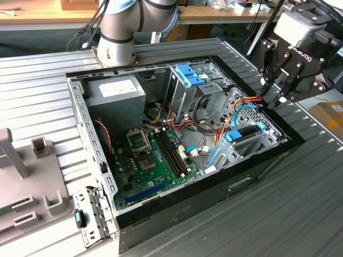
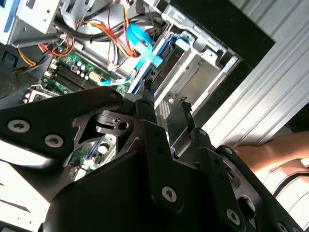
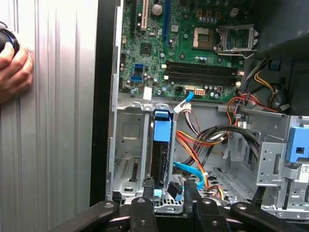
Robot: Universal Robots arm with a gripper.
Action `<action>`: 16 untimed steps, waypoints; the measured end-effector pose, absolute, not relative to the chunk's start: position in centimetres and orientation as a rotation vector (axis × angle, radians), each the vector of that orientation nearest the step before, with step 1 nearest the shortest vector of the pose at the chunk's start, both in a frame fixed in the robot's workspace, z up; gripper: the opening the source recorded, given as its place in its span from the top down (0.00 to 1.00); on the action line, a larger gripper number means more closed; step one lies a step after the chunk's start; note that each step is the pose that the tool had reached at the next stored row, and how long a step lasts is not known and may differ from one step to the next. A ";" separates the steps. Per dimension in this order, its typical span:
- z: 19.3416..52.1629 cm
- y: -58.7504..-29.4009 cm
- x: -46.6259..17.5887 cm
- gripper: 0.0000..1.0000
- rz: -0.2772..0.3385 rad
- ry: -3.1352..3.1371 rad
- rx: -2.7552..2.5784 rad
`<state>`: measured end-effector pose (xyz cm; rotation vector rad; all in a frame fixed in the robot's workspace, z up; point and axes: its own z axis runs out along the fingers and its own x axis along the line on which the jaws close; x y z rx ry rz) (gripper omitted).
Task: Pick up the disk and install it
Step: 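Insert the first disk wire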
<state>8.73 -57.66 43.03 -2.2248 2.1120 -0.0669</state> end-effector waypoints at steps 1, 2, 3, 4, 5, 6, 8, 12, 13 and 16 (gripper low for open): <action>43.0 -57.6 8.9 0.62 -0.067 2.112 -2.225; 43.0 -57.6 8.9 0.62 -0.067 2.112 -2.225; 43.0 -57.6 8.9 0.62 -0.067 2.112 -2.225; 43.0 -57.6 8.9 0.62 -0.067 2.112 -2.225; 43.0 -57.6 9.1 0.62 -0.067 2.104 -2.232; 43.0 -57.5 9.3 0.62 -0.066 2.092 -2.243; 43.0 -57.5 9.4 0.62 -0.065 2.074 -2.260; 42.8 -57.5 10.6 0.62 -0.060 1.970 -2.348; 42.8 -57.5 11.0 0.62 -0.059 1.961 -2.355; 42.7 -57.5 11.6 0.62 -0.059 1.941 -2.372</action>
